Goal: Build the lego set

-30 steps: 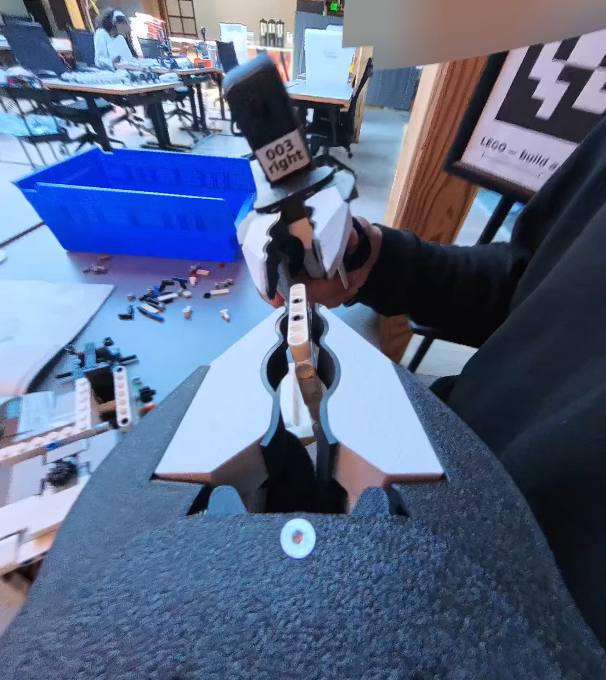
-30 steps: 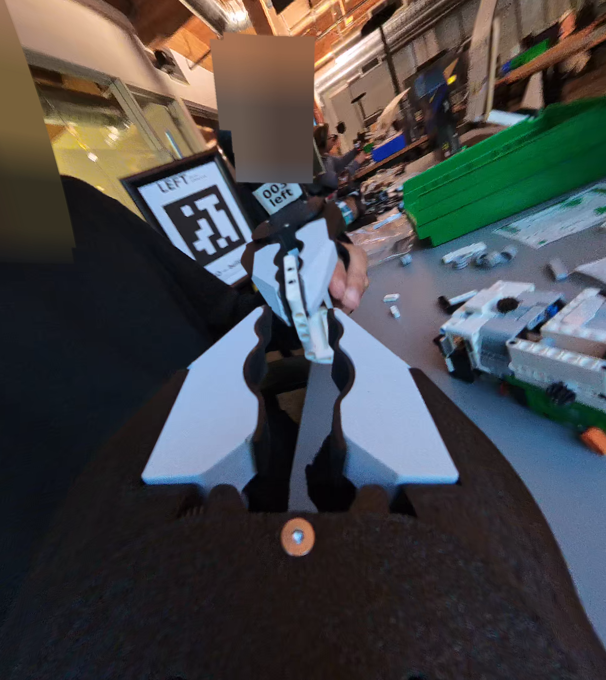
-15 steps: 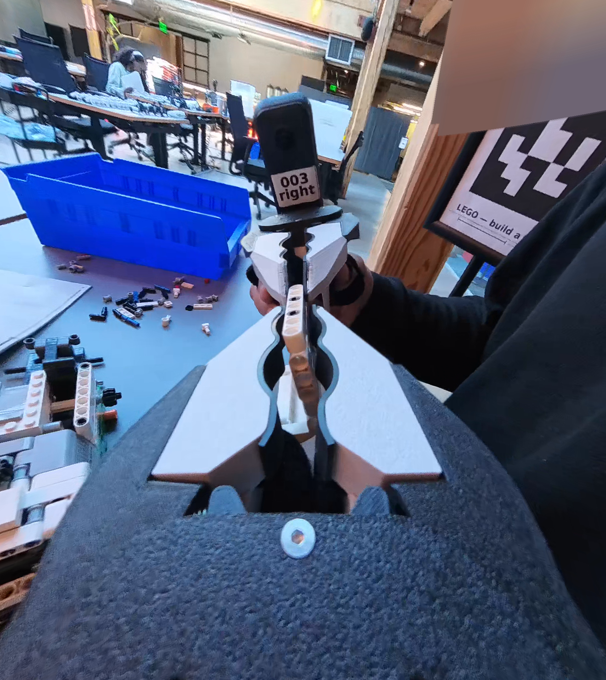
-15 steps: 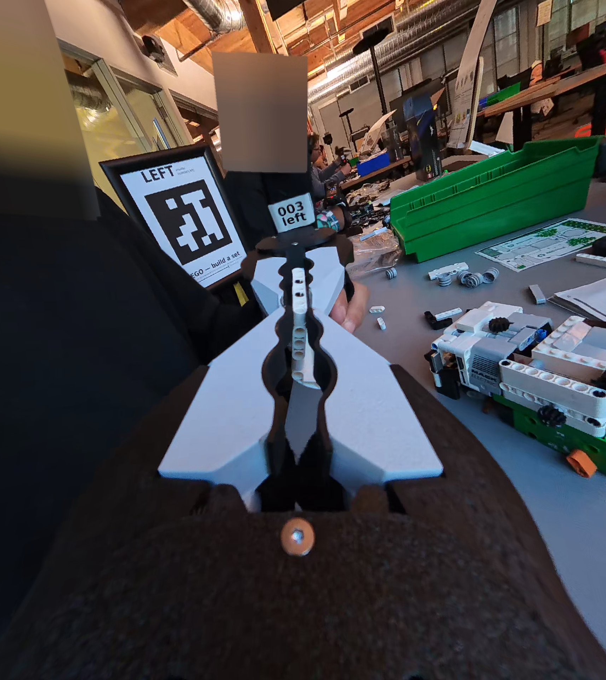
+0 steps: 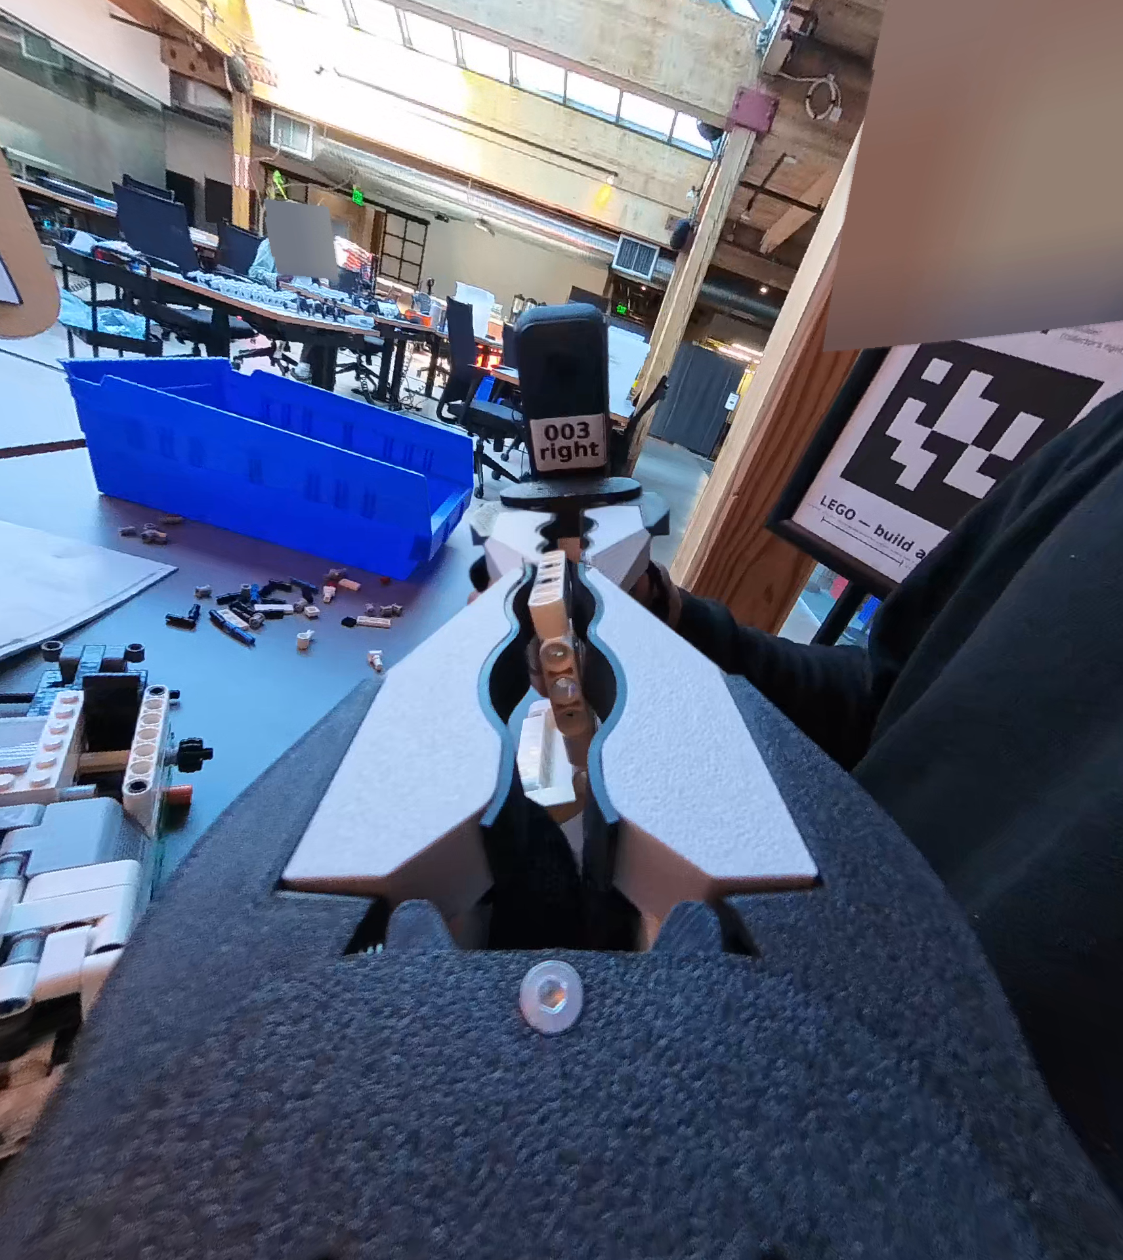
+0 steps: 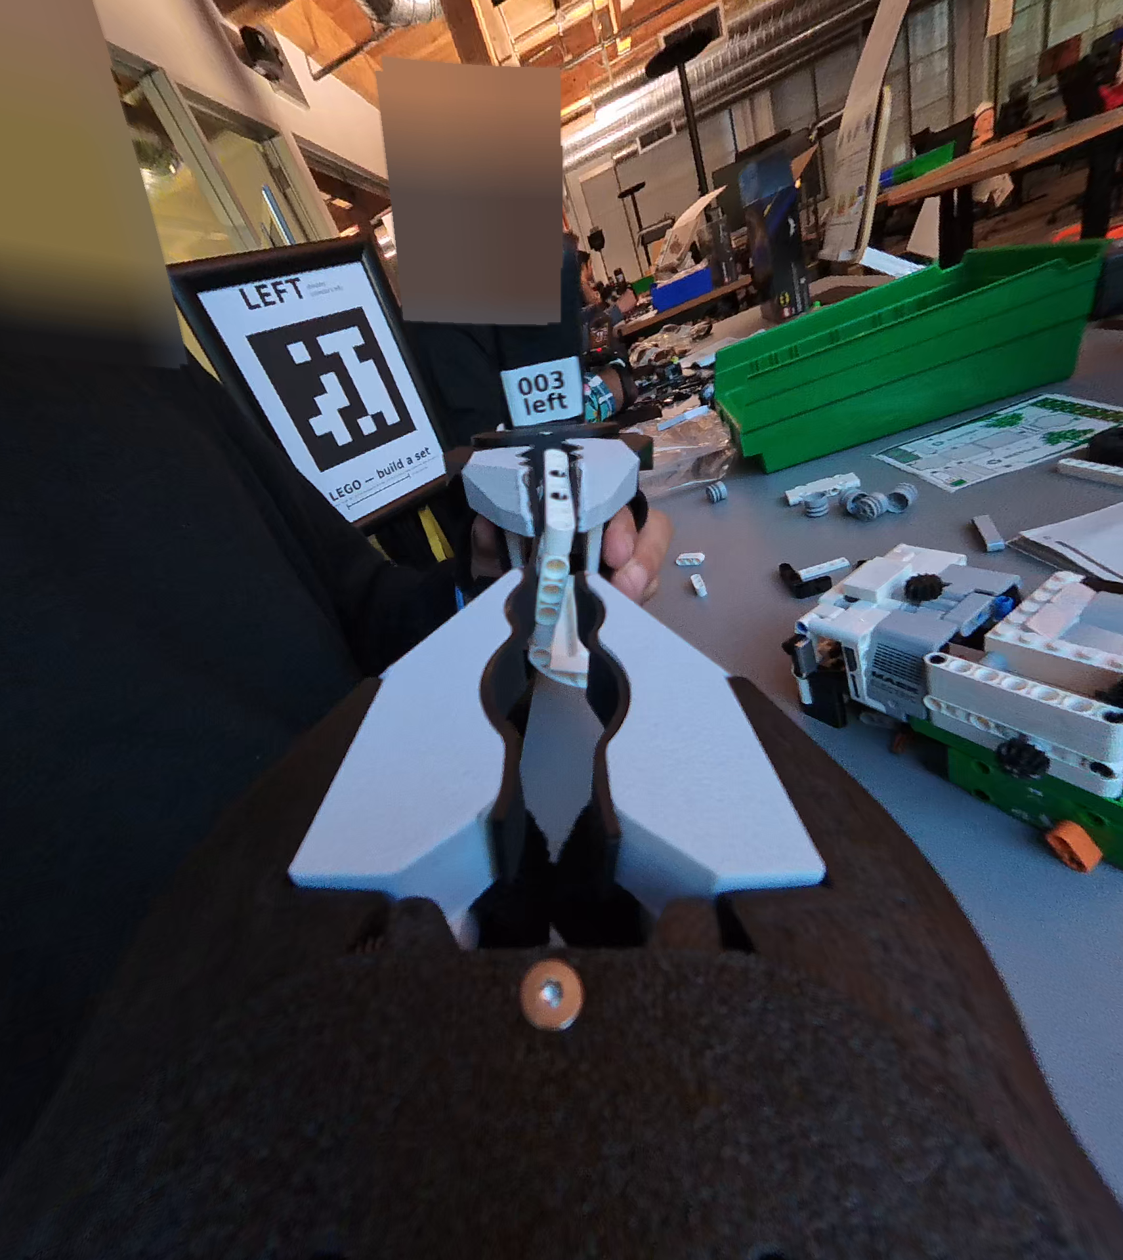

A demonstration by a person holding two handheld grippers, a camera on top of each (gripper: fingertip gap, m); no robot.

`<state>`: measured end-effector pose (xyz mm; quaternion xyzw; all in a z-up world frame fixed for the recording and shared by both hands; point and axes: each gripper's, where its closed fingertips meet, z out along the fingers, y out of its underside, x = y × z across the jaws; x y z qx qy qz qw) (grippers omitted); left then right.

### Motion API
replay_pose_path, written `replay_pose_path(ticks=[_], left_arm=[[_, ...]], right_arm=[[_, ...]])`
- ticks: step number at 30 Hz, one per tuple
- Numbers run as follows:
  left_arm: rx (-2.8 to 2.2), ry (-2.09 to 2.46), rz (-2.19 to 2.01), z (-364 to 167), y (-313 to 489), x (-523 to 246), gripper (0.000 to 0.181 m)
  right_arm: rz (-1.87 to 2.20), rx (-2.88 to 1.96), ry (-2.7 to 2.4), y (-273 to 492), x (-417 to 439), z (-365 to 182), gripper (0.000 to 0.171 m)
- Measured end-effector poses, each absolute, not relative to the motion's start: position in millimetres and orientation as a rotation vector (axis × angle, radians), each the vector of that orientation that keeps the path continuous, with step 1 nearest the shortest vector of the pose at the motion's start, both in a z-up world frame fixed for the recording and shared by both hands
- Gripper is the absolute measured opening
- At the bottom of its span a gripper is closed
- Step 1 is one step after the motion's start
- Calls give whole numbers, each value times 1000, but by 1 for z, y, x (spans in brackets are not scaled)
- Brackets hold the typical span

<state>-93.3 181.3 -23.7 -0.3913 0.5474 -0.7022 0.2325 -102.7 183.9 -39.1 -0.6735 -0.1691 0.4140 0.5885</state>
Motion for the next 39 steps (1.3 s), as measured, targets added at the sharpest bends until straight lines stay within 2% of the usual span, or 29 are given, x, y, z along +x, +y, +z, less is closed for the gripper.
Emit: replay_pose_path(ticks=[7,12,19,23,39], left_arm=[[-1052,1539,-1930,-27,175,-93,11],[-1038,1558,-1924,-24,171,-92,5],[-1046,1468,-1958,-19,180,-91,14],[-1033,1476,-1973,-19,176,-93,7],[-1109,1389,-2028,-22,178,-89,6]], right_arm=[[916,-1610,-465,183,-112,-41,7],[910,-1597,-461,185,-115,-41,7],[964,-1509,-403,185,-107,-32,6],[1027,-1467,-367,186,-109,-29,7],[975,-1508,-401,185,-110,-39,8]])
